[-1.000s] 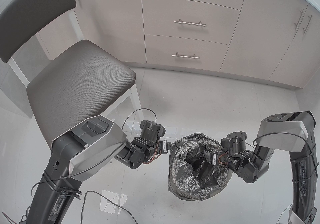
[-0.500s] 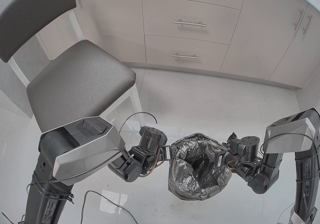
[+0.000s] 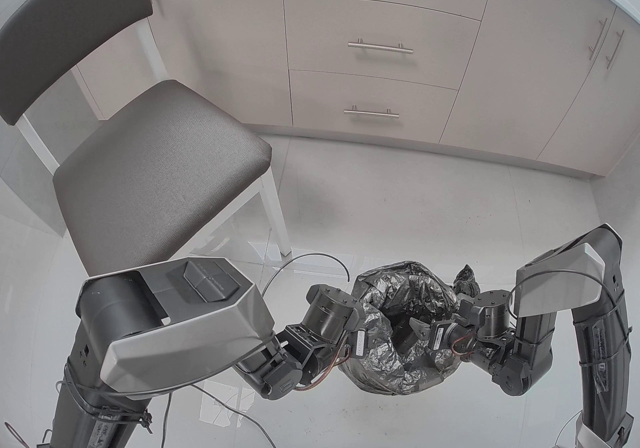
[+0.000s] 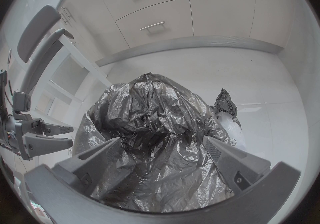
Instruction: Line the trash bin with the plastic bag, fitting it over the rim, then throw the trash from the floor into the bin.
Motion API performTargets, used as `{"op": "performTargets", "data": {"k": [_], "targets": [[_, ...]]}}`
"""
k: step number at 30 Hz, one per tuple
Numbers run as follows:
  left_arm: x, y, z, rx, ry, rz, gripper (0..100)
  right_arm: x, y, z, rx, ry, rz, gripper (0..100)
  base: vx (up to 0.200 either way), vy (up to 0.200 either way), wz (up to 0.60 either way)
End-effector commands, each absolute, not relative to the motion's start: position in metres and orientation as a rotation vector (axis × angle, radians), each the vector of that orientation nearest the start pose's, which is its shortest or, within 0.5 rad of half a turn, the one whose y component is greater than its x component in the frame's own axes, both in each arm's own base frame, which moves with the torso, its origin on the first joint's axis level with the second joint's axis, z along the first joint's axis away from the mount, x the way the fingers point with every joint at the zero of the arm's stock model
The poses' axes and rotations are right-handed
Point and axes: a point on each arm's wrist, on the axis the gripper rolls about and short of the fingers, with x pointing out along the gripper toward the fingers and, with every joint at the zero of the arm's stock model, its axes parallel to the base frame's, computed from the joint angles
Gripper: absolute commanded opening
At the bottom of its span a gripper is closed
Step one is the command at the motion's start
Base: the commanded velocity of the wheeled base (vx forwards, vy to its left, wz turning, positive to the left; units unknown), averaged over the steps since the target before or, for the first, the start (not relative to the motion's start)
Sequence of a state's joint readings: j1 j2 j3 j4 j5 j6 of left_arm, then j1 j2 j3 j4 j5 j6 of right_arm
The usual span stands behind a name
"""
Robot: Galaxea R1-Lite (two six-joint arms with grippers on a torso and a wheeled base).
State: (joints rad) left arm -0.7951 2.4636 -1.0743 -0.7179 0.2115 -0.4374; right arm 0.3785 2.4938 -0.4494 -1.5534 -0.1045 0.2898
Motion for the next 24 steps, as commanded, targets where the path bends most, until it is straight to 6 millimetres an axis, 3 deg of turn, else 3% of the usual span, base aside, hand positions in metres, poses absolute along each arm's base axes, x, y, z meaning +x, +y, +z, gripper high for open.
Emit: {"op": "performTargets", "data": {"k": [1, 10, 14, 19, 24], "targets": [[0.292, -0.304, -0.042, -0.014, 0.696, -0.429, 100, 0.297, 0.115, -0.058, 0.195, 0.503, 0.191, 100, 0.000, 0.000, 0.00], [0.307, -0.316, -0.055, 0.091, 0.700, -0.318, 100, 0.292, 0.118, -0.036, 0.205, 0.463, 0.223, 100, 0.000, 0.000, 0.00], [0.316, -0.324, -0.050, 0.085, 0.694, -0.302, 100, 0.290, 0.120, -0.027, 0.210, 0.441, 0.237, 100, 0.000, 0.000, 0.00], [0.321, -0.326, -0.046, 0.084, 0.692, -0.296, 100, 0.290, 0.121, -0.024, 0.212, 0.430, 0.238, 100, 0.000, 0.000, 0.00], [0.332, -0.322, -0.055, 0.116, 0.700, -0.228, 100, 0.291, 0.121, -0.016, 0.218, 0.408, 0.241, 100, 0.000, 0.000, 0.00]]}}
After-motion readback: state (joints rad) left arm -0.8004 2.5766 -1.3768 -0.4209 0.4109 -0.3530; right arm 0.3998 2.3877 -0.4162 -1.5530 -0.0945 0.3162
